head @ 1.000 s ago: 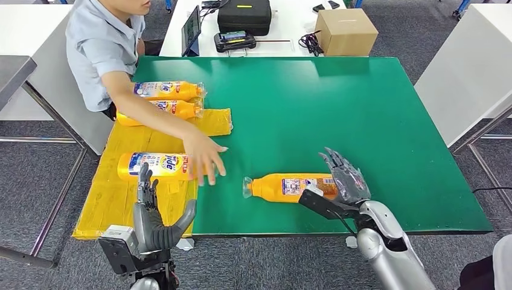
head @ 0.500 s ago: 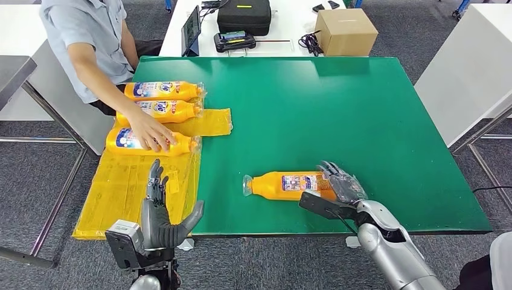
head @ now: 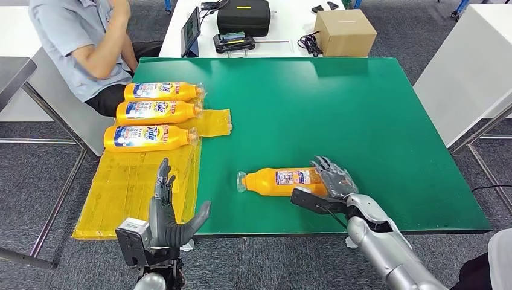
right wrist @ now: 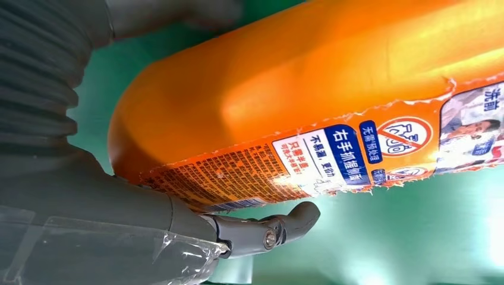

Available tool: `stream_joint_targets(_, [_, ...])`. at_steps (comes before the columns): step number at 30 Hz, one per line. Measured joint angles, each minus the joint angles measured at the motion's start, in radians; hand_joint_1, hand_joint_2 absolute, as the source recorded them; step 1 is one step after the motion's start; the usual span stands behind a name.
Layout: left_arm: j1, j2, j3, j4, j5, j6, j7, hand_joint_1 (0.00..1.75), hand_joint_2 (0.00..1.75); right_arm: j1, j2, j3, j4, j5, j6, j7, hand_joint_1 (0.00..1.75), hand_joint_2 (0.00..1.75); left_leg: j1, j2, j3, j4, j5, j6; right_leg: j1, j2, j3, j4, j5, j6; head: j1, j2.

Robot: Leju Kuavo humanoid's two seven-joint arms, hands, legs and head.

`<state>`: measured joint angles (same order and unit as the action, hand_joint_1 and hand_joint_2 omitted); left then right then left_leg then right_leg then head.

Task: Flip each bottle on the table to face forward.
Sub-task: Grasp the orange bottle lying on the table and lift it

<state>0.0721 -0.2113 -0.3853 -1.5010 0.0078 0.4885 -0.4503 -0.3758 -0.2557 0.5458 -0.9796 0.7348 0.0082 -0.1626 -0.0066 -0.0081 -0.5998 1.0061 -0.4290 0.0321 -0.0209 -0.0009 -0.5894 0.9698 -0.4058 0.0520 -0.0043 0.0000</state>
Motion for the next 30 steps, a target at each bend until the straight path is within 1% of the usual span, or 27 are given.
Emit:
stream_joint_targets(5, [-0.009, 0.0, -0.008, 0.012, -0.006, -0.001, 0.0, 0.0, 1.75, -0.024, 0.006, 0.013, 0.041, -0.041, 0.004, -0.049, 1.75, 1.75, 0.0, 0.0, 0.003, 0.0, 0.0, 0.0, 0.0, 0.0, 0.003, 0.0, 0.0, 0.0, 0.0, 0.0])
stream_joint_targets(11, [-0.025, 0.0, -0.018, 0.032, -0.006, -0.017, -0.009, 0.0, 1.75, -0.004, 0.023, -0.01, 0.045, -0.238, 0.087, -0.176, 1.75, 1.75, 0.0, 0.002, 0.006, 0.0, -0.001, -0.001, 0.0, 0.001, 0.005, 0.0, 0.0, 0.0, 0.0, 0.0])
stream_joint_targets(14, [-0.033, 0.0, -0.02, 0.043, -0.005, -0.019, -0.011, 0.0, 1.75, 0.011, 0.034, -0.025, 0.042, -0.257, 0.088, -0.184, 1.75, 1.75, 0.0, 0.003, 0.007, 0.0, -0.001, -0.001, 0.0, 0.001, 0.005, 0.0, 0.0, 0.0, 0.0, 0.0])
stream_joint_targets(20, [-0.04, -0.002, -0.02, 0.055, 0.013, -0.019, -0.025, 0.0, 1.75, 0.021, 0.038, -0.045, 0.042, -0.287, 0.1, -0.207, 1.75, 1.75, 0.0, 0.003, 0.007, 0.0, -0.001, -0.001, 0.0, 0.001, 0.006, 0.0, 0.0, 0.0, 0.0, 0.0])
stream_joint_targets(24, [-0.041, -0.013, -0.016, 0.058, 0.071, -0.019, -0.044, 0.0, 1.75, 0.035, 0.047, -0.066, 0.037, -0.341, 0.129, -0.243, 1.75, 1.75, 0.0, 0.003, 0.007, 0.0, -0.001, 0.0, 0.0, 0.001, 0.006, 0.0, 0.0, 0.0, 0.0, 0.0])
stream_joint_targets(27, [-0.04, -0.024, -0.007, 0.065, 0.134, -0.021, -0.051, 0.0, 1.75, 0.049, 0.063, -0.084, 0.025, -0.361, 0.127, -0.249, 1.75, 1.75, 0.0, 0.003, 0.006, 0.0, -0.001, 0.0, 0.0, 0.001, 0.006, 0.0, 0.0, 0.0, 0.0, 0.0])
stream_joint_targets(30, [-0.038, -0.032, 0.006, 0.067, 0.222, -0.053, -0.056, 0.0, 1.75, 0.064, 0.088, -0.107, 0.01, -0.391, 0.119, -0.255, 1.75, 1.75, 0.0, 0.003, 0.006, 0.0, -0.001, -0.001, 0.0, 0.001, 0.006, 0.0, 0.0, 0.0, 0.0, 0.0])
